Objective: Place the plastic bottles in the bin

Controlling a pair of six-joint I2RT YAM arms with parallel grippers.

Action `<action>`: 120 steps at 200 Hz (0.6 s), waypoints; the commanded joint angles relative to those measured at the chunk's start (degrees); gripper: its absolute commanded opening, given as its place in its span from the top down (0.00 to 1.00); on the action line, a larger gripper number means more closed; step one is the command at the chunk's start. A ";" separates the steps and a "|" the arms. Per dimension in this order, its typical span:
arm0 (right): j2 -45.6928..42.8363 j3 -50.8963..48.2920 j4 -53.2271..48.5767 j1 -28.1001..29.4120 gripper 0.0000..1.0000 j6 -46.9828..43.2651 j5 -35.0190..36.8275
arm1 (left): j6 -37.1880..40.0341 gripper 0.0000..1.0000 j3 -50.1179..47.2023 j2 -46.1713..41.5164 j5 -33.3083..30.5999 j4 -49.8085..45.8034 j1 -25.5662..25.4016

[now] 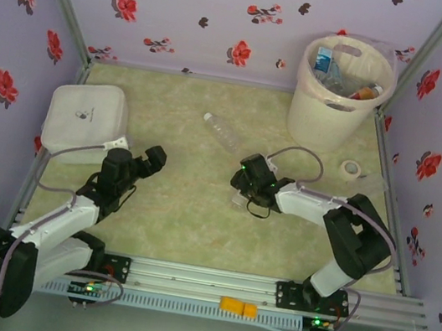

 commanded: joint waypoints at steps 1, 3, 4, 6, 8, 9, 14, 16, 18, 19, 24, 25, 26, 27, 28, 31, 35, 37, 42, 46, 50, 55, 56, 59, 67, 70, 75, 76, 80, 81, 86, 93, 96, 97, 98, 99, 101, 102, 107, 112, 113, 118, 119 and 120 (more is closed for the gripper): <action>-3.66 -0.99 0.17 0.38 0.49 -2.70 1.71 | -1.40 0.00 -0.53 0.16 0.51 1.92 0.51; -3.90 -1.11 0.27 0.39 0.49 -2.92 1.77 | -1.50 0.00 -0.51 0.12 0.57 1.95 0.51; -4.07 -1.14 0.32 0.41 0.49 -3.01 1.77 | -1.49 0.00 -0.51 0.12 0.58 1.91 0.52; -4.36 -1.23 0.42 0.42 0.49 -3.22 1.78 | -1.50 0.00 -0.51 0.11 0.59 1.84 0.49; -4.58 -1.30 0.49 0.43 0.49 -3.49 1.85 | -1.61 0.00 -0.51 0.07 0.59 1.93 0.46; -4.72 -1.37 0.51 0.43 0.50 -3.61 1.90 | -1.63 0.00 -0.55 0.04 0.64 1.90 0.50; -5.29 -1.44 0.80 0.43 0.50 -4.46 1.71 | -1.73 0.00 -0.64 -0.03 0.65 1.94 0.50; -5.50 -1.55 0.93 0.43 0.50 -4.87 1.65 | -1.80 0.00 -0.65 -0.12 0.72 1.89 0.53; -5.77 -1.66 1.14 0.43 0.50 -5.29 1.49 | -1.91 0.00 -0.72 -0.21 0.76 1.90 0.53; -5.84 -1.68 1.24 0.43 0.51 -5.43 1.41 | -1.96 0.00 -0.74 -0.23 0.76 1.93 0.53; -6.50 -1.94 1.86 0.42 0.51 -6.07 1.18 | -2.07 0.00 -0.73 -0.34 0.77 1.91 0.54; -6.60 -1.95 1.94 0.38 0.51 -6.21 1.08 | -2.08 0.00 -0.79 -0.34 0.73 1.94 0.49; -6.66 -2.00 2.08 0.31 0.52 -6.38 0.91 | -2.13 0.00 -0.78 -0.38 0.70 1.95 0.51; -6.77 -2.07 2.19 0.33 0.52 -6.50 0.82 | -2.15 0.00 -0.78 -0.35 0.69 1.96 0.52; -6.87 -2.15 2.29 0.33 0.52 -6.56 0.77 | -2.17 0.00 -0.77 -0.34 0.69 1.96 0.53; -7.27 -2.33 2.62 0.34 0.52 -7.08 0.55 | -2.18 0.00 -0.79 -0.41 0.73 1.90 0.49; -7.69 -2.51 2.92 0.32 0.53 -7.70 0.34 | -2.22 0.00 -0.76 -0.42 0.71 1.88 0.49; -7.96 -2.56 2.98 0.33 0.54 -7.95 0.17 | -2.19 0.00 -0.77 -0.42 0.73 1.87 0.52; -8.47 -2.66 2.87 0.21 0.55 -8.61 0.07 | -2.19 0.00 -0.62 -0.42 0.80 1.79 0.48; -8.94 -2.79 2.69 0.12 0.57 -9.24 -0.02 | -2.14 0.00 -0.48 -0.47 0.87 1.72 0.49; -9.49 -2.84 2.45 -0.01 0.58 -9.83 -0.11 | -2.16 0.00 -0.37 -0.45 0.93 1.68 0.53; -10.08 -3.00 2.30 -0.16 0.59 -10.83 -0.38 | -2.03 0.00 -0.04 -0.43 1.10 1.54 0.51; -10.33 -3.05 2.30 -0.22 0.59 -11.06 -0.44 | -2.02 0.00 -0.01 -0.42 1.16 1.49 0.52; -10.84 -3.22 2.32 -0.39 0.60 -11.69 -0.73 | -1.97 0.00 0.14 -0.34 1.20 1.40 0.53; -12.24 -3.69 2.39 -1.06 0.61 -13.46 -1.64 | -1.83 0.00 0.57 -0.33 1.52 1.26 0.53; -12.99 -3.86 2.38 -1.35 0.61 -14.06 -1.97 | -1.83 0.00 0.77 -0.24 1.61 1.26 0.48; -14.18 -4.17 2.31 -2.00 0.62 -14.94 -2.63 | -1.85 0.00 1.04 -0.15 1.87 1.26 0.48; -14.40 -4.21 2.30 -2.19 0.62 -15.13 -2.80 | -1.84 0.00 1.10 -0.11 1.89 1.26 0.51; -15.42 -4.45 2.32 -2.85 0.62 -15.81 -3.39 | -1.87 0.00 1.36 -0.03 2.13 1.34 0.48; -15.68 -4.44 2.31 -3.06 0.62 -16.01 -3.62 | -1.85 0.00 1.44 0.00 2.20 1.34 0.51; -16.99 -4.59 2.04 -4.08 0.63 -16.78 -4.54 | -1.90 0.00 1.72 0.15 2.55 1.55 0.48; -18.82 -4.69 1.77 -5.60 0.63 -17.83 -5.97 | -2.13 0.00 2.10 0.49 3.29 1.92 0.51; -19.42 -4.62 1.69 -6.50 0.63 -18.42 -6.68 | -2.30 0.00 2.26 0.66 3.60 2.17 0.53; -19.74 -4.61 1.69 -6.77 0.63 -18.63 -6.89 | -2.37 0.00 2.33 0.69 3.77 2.24 0.53; -20.04 -4.61 1.60 -7.04 0.63 -18.87 -7.08 | -2.45 0.00 2.40 0.75 3.85 2.32 0.49; -20.32 -4.56 1.55 -7.30 0.63 -19.03 -7.31 | -2.53 0.00 2.44 0.83 3.94 2.41 0.47; -20.81 -4.48 1.34 -7.83 0.63 -19.35 -7.65 | -2.71 0.00 2.54 0.93 4.24 2.58 0.52; -20.92 -4.41 1.20 -8.10 0.63 -19.54 -7.81 | -2.79 0.00 2.60 1.04 4.31 2.67 0.53; -22.35 -4.04 0.55 -9.35 0.63 -20.69 -8.41 | -3.24 0.00 2.88 1.43 4.91 3.22 0.53; -23.31 -3.42 -0.27 -10.85 0.63 -22.08 -8.98 | -3.79 0.00 3.23 1.95 5.67 3.72 0.53; -23.58 -3.31 -0.39 -11.15 0.63 -22.35 -9.05 | -3.86 0.00 3.29 2.04 5.77 3.81 0.49; -24.62 -2.49 -1.16 -12.65 0.63 -23.63 -9.75 | -4.25 0.00 3.80 2.56 6.44 4.16 0.56; -24.80 -2.14 -1.32 -12.92 0.63 -23.92 -9.87 | -4.31 0.00 3.89 2.70 6.64 4.21 0.55; -24.98 -2.14 -1.49 -13.24 0.63 -24.19 -9.98 | -4.39 0.00 3.98 2.81 6.78 4.27 0.54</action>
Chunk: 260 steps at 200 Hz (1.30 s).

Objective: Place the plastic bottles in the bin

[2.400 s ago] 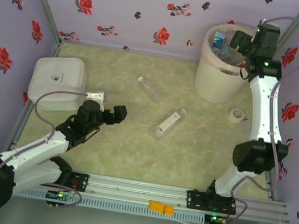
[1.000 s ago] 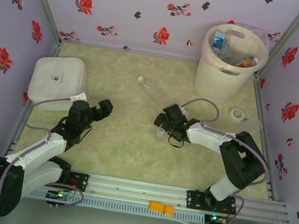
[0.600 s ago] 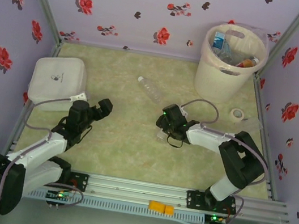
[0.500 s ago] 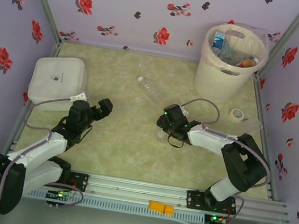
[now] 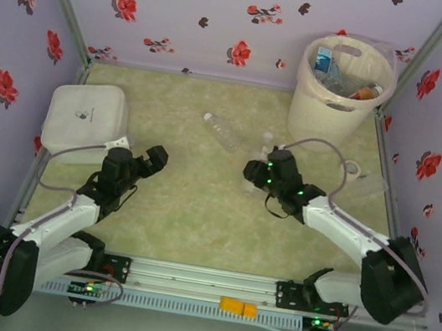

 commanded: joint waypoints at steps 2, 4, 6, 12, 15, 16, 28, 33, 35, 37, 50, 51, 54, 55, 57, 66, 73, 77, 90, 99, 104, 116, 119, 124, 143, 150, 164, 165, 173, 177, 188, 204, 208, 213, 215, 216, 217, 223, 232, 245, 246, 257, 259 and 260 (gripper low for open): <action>-5.34 2.43 -2.93 -5.87 0.63 -8.27 -4.38 | -2.33 0.00 3.41 2.00 4.00 3.86 0.51; -5.69 3.09 -3.19 -6.48 0.63 -8.85 -4.65 | -2.57 0.00 3.51 2.26 4.31 3.96 0.45; -5.96 3.53 -3.51 -7.03 0.63 -9.33 -4.98 | -2.65 0.00 3.74 2.50 4.52 3.98 0.50; -6.81 5.21 -4.46 -8.86 0.63 -10.61 -5.83 | -2.82 0.00 4.45 3.28 5.73 4.11 0.45; -7.12 5.89 -4.97 -9.71 0.63 -11.33 -6.27 | -2.94 0.00 4.78 3.67 6.38 4.23 0.41; -7.15 6.33 -5.15 -10.00 0.63 -11.45 -6.32 | -2.97 0.00 4.98 3.81 6.58 4.24 0.37; -8.21 10.48 -6.75 -12.95 0.63 -14.60 -7.36 | -3.05 0.00 6.54 5.42 8.65 4.38 0.32; -8.30 12.53 -7.66 -13.92 0.63 -15.38 -7.38 | -3.08 0.00 7.09 6.04 9.40 4.43 0.29; -8.32 13.30 -7.86 -14.30 0.63 -15.71 -7.35 | -3.07 0.00 7.27 6.26 9.75 4.43 0.22; -8.26 14.08 -8.11 -14.68 0.63 -15.99 -7.35 | -3.09 0.00 7.47 6.56 10.01 4.43 0.24; -7.61 19.03 -8.57 -16.79 0.63 -17.51 -7.31 | -3.24 0.00 8.68 8.13 11.61 4.30 0.01; -7.53 19.36 -8.57 -16.84 0.63 -17.53 -7.28 | -3.30 0.00 8.78 8.24 11.74 4.27 -0.05; -7.16 20.51 -8.51 -17.36 0.63 -17.64 -7.14 | -3.44 0.00 9.06 8.59 11.98 4.21 -0.04; -7.09 20.88 -8.45 -17.48 0.63 -17.68 -7.11 | -3.48 0.00 9.14 8.69 12.06 4.19 -0.07; -6.90 21.47 -8.37 -17.80 0.63 -17.71 -6.98 | -3.65 0.00 9.32 8.99 12.24 4.17 -0.09; -5.72 25.05 -8.02 -19.02 0.63 -17.85 -7.06 | -4.25 0.00 9.95 10.10 13.26 4.25 -0.26; -4.62 27.79 -7.75 -20.06 0.63 -17.87 -7.23 | -4.59 0.00 10.40 10.93 14.14 4.51 -0.35; -3.89 29.34 -7.49 -20.76 0.63 -17.74 -7.30 | -4.76 0.00 10.73 11.40 14.60 4.51 -0.47; -1.13 34.48 -6.49 -22.77 0.63 -17.71 -7.50 | -4.74 0.00 11.65 12.67 15.88 4.31 -0.92; 1.75 38.71 -6.94 -24.43 0.63 -17.72 -7.73 | -4.38 0.00 12.37 13.44 16.59 3.67 -1.44; 3.53 41.24 -7.36 -25.48 0.63 -17.52 -8.14 | -3.99 0.00 12.73 13.69 16.79 3.13 -1.72; 7.66 46.30 -7.56 -27.87 0.63 -16.62 -9.48 | -2.79 0.00 13.65 14.29 17.07 1.11 -2.55; 8.73 47.52 -7.60 -28.40 0.63 -16.27 -9.58 | -2.53 0.00 13.88 14.38 17.11 0.56 -2.78; 10.45 49.25 -7.54 -29.19 0.63 -15.70 -9.71 | -1.88 0.00 14.17 14.56 17.15 -0.39 -3.04; 16.62 55.10 -6.92 -31.64 0.64 -13.86 -10.04 | -0.03 0.00 15.16 14.87 17.56 -3.03 -3.91; 19.14 57.40 -7.39 -32.33 0.64 -13.42 -10.44 | 0.47 0.00 15.46 15.02 17.79 -3.72 -4.00; 23.42 61.80 -9.15 -33.50 0.64 -12.99 -10.51 | 1.24 0.00 15.95 15.02 18.46 -4.95 -4.17; 23.72 62.14 -9.30 -33.54 0.64 -12.94 -10.55 | 1.31 0.00 15.97 14.98 18.47 -5.05 -4.16; 25.63 64.25 -10.61 -34.16 0.64 -12.76 -10.60 | 1.86 0.00 16.16 14.82 18.58 -5.77 -4.24; 26.61 65.18 -11.17 -34.42 0.64 -12.72 -10.64 | 2.11 0.00 16.22 14.70 18.60 -6.12 -4.29; 28.92 67.23 -12.66 -34.96 0.64 -12.72 -10.57 | 2.86 0.00 16.31 14.51 18.61 -6.99 -4.40; 31.99 69.77 -15.29 -35.42 0.64 -12.62 -10.96 | 3.43 0.00 16.26 14.21 18.60 -7.50 -4.41; 32.63 70.33 -15.97 -35.51 0.64 -12.64 -11.22 | 3.54 0.00 16.26 14.11 18.64 -7.57 -4.49; 33.43 70.90 -16.71 -35.58 0.63 -12.69 -11.47 | 3.64 0.00 16.26 14.09 18.57 -7.77 -4.50; 33.77 71.02 -16.96 -35.60 0.63 -12.73 -11.61 | 3.69 0.00 16.24 14.03 18.57 -7.79 -4.50; 33.86 71.10 -17.07 -35.60 0.63 -12.72 -11.67 | 3.68 0.00 16.25 14.00 18.61 -7.79 -4.54; 33.99 71.19 -17.17 -35.60 0.63 -12.76 -11.71 | 3.77 0.00 16.21 13.99 18.59 -7.83 -4.52; 34.54 71.38 -17.78 -35.61 0.61 -12.77 -11.87 | 4.00 0.00 16.31 13.99 18.65 -8.09 -4.56; 34.89 71.23 -18.15 -35.66 0.58 -12.58 -11.80 | 4.28 0.00 16.35 13.87 18.60 -8.44 -4.51; 34.79 70.64 -17.85 -35.61 0.53 -12.41 -11.73 | 4.55 0.00 16.37 13.63 18.59 -8.86 -4.50; 34.81 70.65 -17.83 -35.61 0.53 -12.43 -11.74 | 4.60 0.00 16.36 13.63 18.58 -8.90 -4.54; 34.64 70.64 -17.91 -35.61 0.43 -12.35 -10.95 | 4.80 0.00 16.51 13.62 18.55 -9.22 -4.52; 34.51 70.70 -17.90 -35.61 0.42 -12.29 -10.73 | 4.81 0.00 16.55 13.56 18.56 -9.31 -4.55; 34.54 70.72 -17.94 -35.61 0.41 -12.32 -10.62 | 4.82 0.00 16.58 13.59 18.56 -9.34 -4.57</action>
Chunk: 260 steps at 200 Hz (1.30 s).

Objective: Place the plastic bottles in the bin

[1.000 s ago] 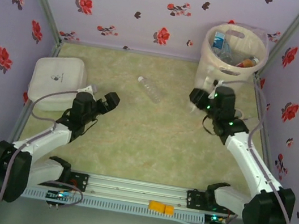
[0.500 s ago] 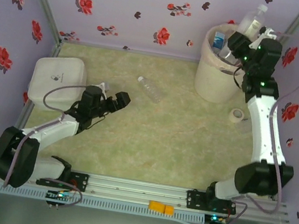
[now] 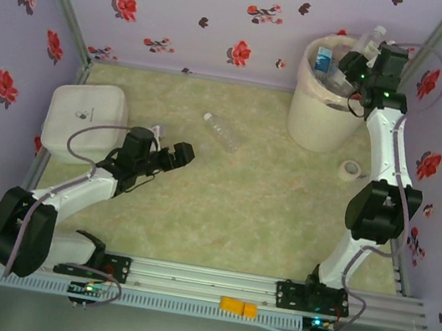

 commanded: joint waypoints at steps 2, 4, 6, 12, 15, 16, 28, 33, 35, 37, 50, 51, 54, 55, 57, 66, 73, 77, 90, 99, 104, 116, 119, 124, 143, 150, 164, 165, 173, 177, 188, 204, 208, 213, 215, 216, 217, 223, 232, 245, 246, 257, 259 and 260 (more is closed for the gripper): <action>-0.66 2.17 -0.18 -0.18 0.38 0.70 0.04 | 2.22 0.00 1.94 -0.85 0.71 -1.91 -0.36; -0.72 2.24 -0.25 -0.14 0.36 0.69 0.32 | 2.25 0.00 1.98 -0.75 0.72 -1.95 -0.42; -0.83 2.33 -0.36 -0.13 0.33 0.58 0.49 | 2.19 0.00 1.95 -0.79 0.74 -2.03 -0.41; -1.07 2.67 -0.66 -0.20 0.25 0.33 1.52 | 2.35 0.00 2.14 -0.70 0.74 -2.13 -0.41; -1.19 2.84 -0.86 -0.17 0.21 0.06 1.97 | 2.27 0.00 2.21 -0.65 0.70 -2.22 -0.46; -1.26 2.91 -0.92 -0.20 0.20 -0.02 2.14 | 2.31 0.00 2.23 -0.62 0.73 -2.22 -0.44; -1.83 3.57 -1.67 -0.22 0.01 -1.28 3.66 | 2.32 0.00 2.56 -0.50 0.54 -2.32 -0.54; -2.23 3.83 -1.99 -0.22 0.00 -1.90 4.44 | 2.32 0.00 2.68 -0.43 0.50 -2.32 -0.51; -2.35 3.91 -2.13 -0.22 0.00 -2.11 4.76 | 2.28 0.00 2.76 -0.43 0.47 -2.32 -0.57; -2.53 3.97 -2.32 -0.22 0.00 -2.34 4.99 | 2.33 0.00 2.89 -0.36 0.44 -2.32 -0.52; -4.01 3.71 -2.82 -0.22 0.00 -3.72 6.60 | 2.39 0.00 3.63 0.09 0.22 -2.40 -0.67; -4.12 3.69 -2.87 -0.22 0.00 -3.84 6.70 | 2.42 0.00 3.65 0.10 0.18 -2.40 -0.72; -4.39 3.52 -2.97 -0.22 0.00 -4.12 7.06 | 2.44 0.00 3.83 0.22 0.00 -2.40 -0.78; -4.53 3.42 -3.03 -0.22 0.00 -4.26 7.19 | 2.44 0.00 3.88 0.21 -0.07 -2.40 -0.81; -4.86 3.37 -3.07 -0.22 0.00 -4.44 7.46 | 2.39 0.00 4.05 0.30 -0.11 -2.45 -0.88; -6.23 2.50 -3.15 -0.22 0.00 -4.94 8.43 | 2.50 0.00 4.73 0.79 -0.60 -2.57 -1.04; -7.47 1.56 -3.02 -0.14 0.00 -5.36 8.79 | 2.60 0.00 5.43 1.17 -1.05 -2.74 -1.34; -8.25 0.87 -2.75 -0.13 0.00 -5.61 8.76 | 2.68 0.00 5.78 1.39 -1.37 -2.82 -1.52; -11.15 -2.23 -1.43 0.08 0.00 -6.15 8.73 | 2.70 0.00 7.12 2.34 -2.88 -3.23 -2.21; -13.49 -4.66 -0.55 0.37 0.00 -6.52 8.96 | 2.48 0.00 8.03 3.02 -4.36 -3.37 -2.75; -14.95 -6.11 -0.09 0.60 0.00 -6.62 9.22 | 2.37 0.00 8.62 3.46 -5.22 -3.46 -3.01; -18.74 -10.84 1.82 1.21 0.00 -6.30 8.94 | 1.73 0.00 9.89 4.64 -7.56 -3.46 -3.80; -19.64 -11.85 2.48 1.38 0.00 -6.04 8.60 | 1.48 0.00 10.21 5.02 -8.39 -3.50 -4.04; -21.30 -14.10 3.49 1.68 0.00 -5.57 7.87 | 1.06 0.00 10.74 5.54 -9.75 -3.54 -4.46; -27.40 -22.78 6.47 3.72 0.00 -4.41 5.40 | -1.22 0.00 13.06 8.50 -14.24 -3.72 -5.78; -29.55 -26.27 7.72 4.45 0.00 -3.69 3.71 | -2.05 0.00 14.13 9.89 -15.47 -3.72 -6.30; -33.40 -33.04 9.68 6.03 0.00 -2.04 0.09 | -3.72 0.00 16.64 13.12 -18.38 -3.94 -7.71; -33.71 -33.54 9.80 6.15 0.00 -1.95 -0.07 | -3.81 0.00 16.87 13.38 -18.57 -4.00 -7.79; -35.85 -37.43 10.68 7.38 0.00 -1.24 -1.12 | -4.60 0.00 18.93 15.53 -20.17 -4.75 -8.66; -36.72 -39.16 11.38 8.13 0.00 -1.00 -1.74 | -4.97 0.00 19.95 16.67 -21.15 -5.35 -9.19; -39.32 -44.44 12.31 10.11 0.00 -0.19 -2.68 | -5.68 0.00 23.95 20.23 -23.64 -7.85 -10.60; -42.68 -51.66 14.19 13.13 0.00 0.60 -2.80 | -6.25 0.00 30.47 25.79 -27.53 -12.61 -12.72; -43.38 -53.11 14.56 13.74 0.00 0.95 -2.58 | -6.43 0.00 32.23 27.19 -28.32 -13.80 -13.06; -44.08 -55.28 15.07 14.48 0.00 1.32 -2.44 | -6.55 0.00 34.40 28.89 -29.34 -15.15 -13.44; -44.43 -56.07 15.34 14.75 0.00 1.49 -2.44 | -6.75 0.00 35.30 29.56 -29.69 -15.67 -13.62; -44.63 -56.43 15.40 14.87 0.00 1.48 -2.44 | -6.86 0.00 35.65 29.90 -29.89 -15.89 -13.65; -44.78 -56.83 15.47 14.97 0.00 1.48 -2.44 | -6.96 0.00 36.09 30.21 -30.00 -16.18 -13.75; -45.56 -58.99 16.06 15.55 0.00 2.07 -2.39 | -7.68 0.00 38.56 32.23 -30.98 -17.78 -14.17; -46.21 -61.60 16.81 16.25 0.00 2.59 -2.48 | -8.50 0.00 42.13 34.98 -32.45 -19.95 -14.60; -47.15 -64.98 17.30 16.83 0.00 3.33 -2.49 | -10.35 0.00 46.99 38.66 -35.02 -23.57 -15.41; -47.18 -65.11 17.30 16.87 0.00 3.37 -2.51 | -10.46 0.00 47.39 38.94 -35.28 -23.84 -15.43; -47.71 -67.59 17.87 16.93 0.00 3.97 -2.36 | -11.51 0.00 51.28 41.71 -38.06 -26.91 -16.12; -47.86 -67.95 17.95 16.92 0.00 4.04 -2.28 | -11.60 0.00 52.00 42.08 -38.55 -27.69 -16.18; -47.89 -68.18 18.02 16.96 0.00 4.08 -2.23 | -11.61 0.00 52.31 42.40 -38.81 -28.01 -16.21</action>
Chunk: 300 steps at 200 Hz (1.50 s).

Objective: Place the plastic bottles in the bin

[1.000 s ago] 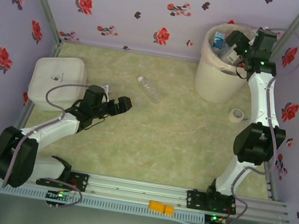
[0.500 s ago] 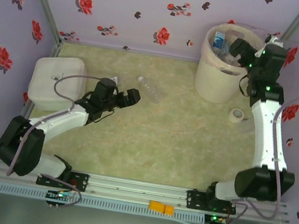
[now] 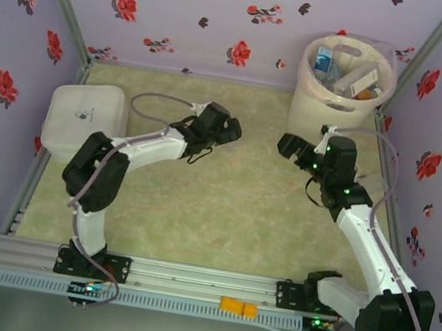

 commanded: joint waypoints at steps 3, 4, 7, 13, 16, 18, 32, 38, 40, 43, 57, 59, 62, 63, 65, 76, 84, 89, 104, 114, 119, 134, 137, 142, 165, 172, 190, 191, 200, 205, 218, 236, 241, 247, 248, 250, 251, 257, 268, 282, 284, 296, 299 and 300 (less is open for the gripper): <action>-2.23 -4.28 4.56 0.41 0.00 2.67 -0.28 | -3.91 0.00 8.16 5.71 -9.97 -11.24 -1.30; -2.28 -4.42 4.63 0.45 0.00 2.71 -0.24 | -3.99 0.00 8.56 5.96 -10.24 -11.58 -1.35; -2.45 -4.99 4.85 0.45 0.00 2.88 -0.01 | -4.20 0.00 9.37 6.66 -10.80 -12.54 -1.55; -2.64 -6.23 5.28 0.40 0.00 3.15 0.22 | -4.60 0.00 11.81 8.28 -12.46 -14.56 -1.90; -2.87 -6.67 5.45 0.41 0.00 3.30 0.40 | -4.71 0.00 13.00 8.97 -12.98 -15.55 -2.06; -2.92 -6.98 5.59 0.42 0.00 3.28 0.47 | -4.82 0.00 13.77 9.47 -13.23 -16.15 -2.13; -3.36 -8.44 6.12 0.41 0.00 3.31 1.06 | -5.49 0.00 18.14 12.86 -14.07 -19.28 -2.45; -3.62 -8.68 6.03 0.48 0.00 3.19 1.34 | -6.05 0.00 19.96 14.15 -14.15 -20.32 -2.57; -3.70 -8.78 6.02 0.48 0.00 3.18 1.37 | -6.19 0.00 20.28 14.57 -14.14 -20.61 -2.56; -3.83 -8.82 5.86 0.42 0.00 3.06 1.53 | -6.32 0.00 21.02 15.09 -14.17 -20.90 -2.59; -4.45 -9.01 5.18 0.41 0.00 2.42 2.01 | -7.22 0.00 23.33 17.27 -14.19 -21.98 -2.54; -4.59 -8.99 5.08 0.40 0.00 2.29 2.17 | -7.34 0.00 23.58 17.46 -14.15 -22.11 -2.54; -4.71 -9.03 4.83 0.46 0.00 2.15 2.39 | -7.52 0.00 23.90 17.82 -14.07 -22.24 -2.53; -4.75 -9.04 4.76 0.47 0.00 2.05 2.50 | -7.59 0.00 23.94 17.95 -14.09 -22.22 -2.53; -4.91 -9.04 4.60 0.41 0.00 1.93 2.63 | -7.65 0.00 24.09 18.07 -14.10 -22.21 -2.56; -5.47 -9.11 3.92 0.40 0.00 1.33 3.83 | -8.19 0.00 24.42 18.79 -14.06 -22.09 -2.67; -5.91 -9.12 3.43 0.46 0.00 1.17 4.71 | -8.43 0.00 24.67 19.33 -13.94 -21.97 -2.67; -6.05 -9.07 3.26 0.40 0.00 1.07 5.07 | -8.48 0.00 24.77 19.63 -13.77 -21.97 -2.71; -6.42 -9.08 3.18 0.33 0.00 0.92 5.68 | -8.85 0.00 25.13 20.66 -13.59 -21.96 -2.71; -6.28 -8.91 3.16 0.39 0.00 0.96 5.60 | -9.25 0.00 25.45 21.44 -13.22 -21.99 -2.77; -6.20 -8.81 3.06 0.39 0.00 0.98 5.54 | -9.48 0.00 25.63 21.89 -12.90 -21.94 -2.71; -6.03 -8.82 2.95 0.38 0.00 0.89 5.55 | -9.94 0.00 26.54 23.26 -12.31 -22.04 -2.78; -6.02 -8.82 2.90 0.32 0.00 0.82 5.59 | -9.95 0.01 26.73 23.48 -12.28 -22.14 -2.75; -5.85 -8.83 2.93 0.37 0.00 0.81 5.65 | -10.04 0.01 27.14 23.98 -12.33 -22.34 -2.82; -5.32 -9.50 3.65 0.36 0.00 1.29 5.67 | -8.75 0.05 28.68 25.23 -12.43 -22.96 -2.75; -4.96 -9.67 3.85 0.35 0.00 1.66 5.62 | -8.34 0.07 28.76 25.37 -12.49 -22.92 -2.75; -4.03 -9.75 4.48 0.32 0.00 1.79 5.34 | -7.46 0.13 28.52 25.46 -12.61 -22.24 -2.62; -3.97 -9.75 4.54 0.31 0.00 1.83 5.29 | -7.43 0.13 28.54 25.42 -12.61 -22.22 -2.58; -3.46 -9.70 4.91 0.31 0.00 1.85 4.91 | -7.01 0.16 28.36 25.51 -12.63 -21.91 -2.47; -3.12 -9.68 5.07 0.37 0.00 1.86 4.78 | -6.60 0.18 28.23 25.42 -12.65 -21.71 -2.39; -2.40 -9.27 5.20 0.26 0.00 1.55 4.58 | -5.45 0.20 28.04 25.16 -12.60 -21.84 -2.19; -1.77 -8.46 4.65 0.27 0.00 1.10 4.13 | -2.99 0.28 26.81 23.97 -12.61 -21.29 -2.01; -1.68 -8.27 4.60 0.23 0.00 0.98 4.04 | -1.90 0.29 26.16 23.58 -12.58 -20.77 -2.01; -1.64 -8.05 4.44 0.24 0.00 0.97 3.94 | -0.33 0.31 25.06 22.73 -12.37 -19.68 -2.01; -1.63 -8.02 4.39 0.23 0.00 0.93 3.98 | 0.00 0.32 24.88 22.60 -12.36 -19.45 -2.05; -1.62 -8.06 4.38 0.22 0.00 0.97 3.90 | 0.69 0.32 24.45 22.35 -12.24 -19.08 -2.06; -1.62 -8.02 4.41 0.26 0.00 0.98 3.87 | 1.04 0.33 24.26 22.19 -12.16 -18.75 -2.03; -1.72 -8.07 4.29 0.21 0.00 0.97 3.76 | 2.91 0.36 22.67 21.24 -11.42 -17.23 -2.00; -1.89 -8.11 4.35 0.22 0.00 1.43 3.28 | 5.68 0.43 19.56 19.33 -10.49 -14.91 -2.03; -2.25 -8.41 4.62 0.18 0.00 1.96 1.73 | 8.36 0.48 15.20 16.51 -10.16 -12.30 -2.01; -2.33 -8.47 4.52 0.21 0.00 1.95 1.44 | 8.82 0.48 14.56 16.08 -10.13 -11.93 -1.94; -2.84 -8.42 3.80 0.21 0.00 1.88 0.70 | 11.45 0.50 11.07 13.46 -9.69 -9.26 -1.92; -2.92 -8.41 3.55 0.15 0.00 1.80 0.60 | 12.21 0.50 10.17 12.70 -9.26 -8.49 -1.92; -3.02 -8.38 3.42 0.19 0.00 1.70 0.64 | 12.47 0.50 9.91 12.44 -9.18 -8.19 -1.92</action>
